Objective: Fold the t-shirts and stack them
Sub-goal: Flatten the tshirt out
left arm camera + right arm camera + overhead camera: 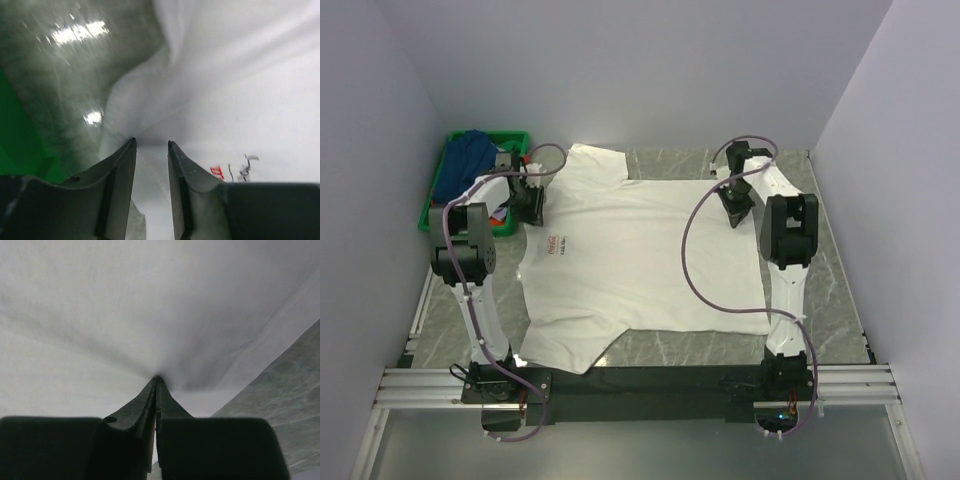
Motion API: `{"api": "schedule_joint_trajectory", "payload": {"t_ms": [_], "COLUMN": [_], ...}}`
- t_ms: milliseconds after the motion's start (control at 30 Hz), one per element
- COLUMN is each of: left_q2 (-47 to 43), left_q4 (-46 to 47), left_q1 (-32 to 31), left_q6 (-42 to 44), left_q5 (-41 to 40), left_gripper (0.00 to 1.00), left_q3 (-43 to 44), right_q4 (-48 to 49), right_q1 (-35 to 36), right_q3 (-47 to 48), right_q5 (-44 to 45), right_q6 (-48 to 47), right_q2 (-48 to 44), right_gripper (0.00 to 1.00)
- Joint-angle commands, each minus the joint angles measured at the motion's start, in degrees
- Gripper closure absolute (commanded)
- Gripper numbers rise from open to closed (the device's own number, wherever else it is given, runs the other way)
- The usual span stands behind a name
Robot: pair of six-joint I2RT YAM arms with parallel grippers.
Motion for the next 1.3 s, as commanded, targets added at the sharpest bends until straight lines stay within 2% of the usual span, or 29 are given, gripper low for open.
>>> {"api": "schedule_joint_trajectory", "payload": {"t_ms": [0,33,67,133,233,333,633,833,967,1267], "left_q2": [-8.4,-9.73,-10.96,-14.3,-16.95,-18.79,-19.76,-20.55,-21.87,-29.07], "left_q4": [-1.32,-1.32,-1.84,-1.67,-2.45,-3.16,0.44,-0.17,-3.94,-9.83], "left_q1": [0.62,0.7,0.71,0.71,0.79,0.62,0.27,-0.35,-0.7,-1.14], "left_q6": [3.21,4.25,5.05,6.28,9.17,12.6,16.91,19.82,21.66,26.58], "left_q5": [5.23,6.8,7.86,8.66,8.75,9.1,6.65,4.01,4.09,5.5], "left_gripper": [0.61,0.59,0.59,0.58,0.57,0.58,0.6,0.62,0.63,0.64], "left_q3": [-2.6,-3.05,-3.49,-5.5,-8.23,-11.83,-20.36,-25.37,-29.32,-36.88], "right_q4": [2.06,2.15,2.15,1.89,-0.57,-2.69,1.96,3.38,3.2,2.59], "right_q1": [-0.42,-0.6,-0.69,-0.78,-0.43,0.01,1.95,2.04,2.21,2.47], "right_q3": [-2.98,-3.42,-4.38,-5.53,-7.9,-12.27,-22.13,-26.09,-28.38,-33.39], "right_q5": [-2.02,-3.35,-3.97,-5.37,-5.82,-6.79,-5.21,-2.57,-1.96,-0.38], "right_q6": [0.11,-0.5,-0.86,-2.08,-3.14,-4.11,-3.14,-3.93,-4.72,-7.8], "right_q2": [-8.08,-9.5,-10.82,-14.07,-15.58,-16.19,-15.76,-14.87,-15.84,-19.09], "right_gripper": [0.91,0.81,0.76,0.7,0.69,0.73,0.82,0.83,0.83,0.78]}}
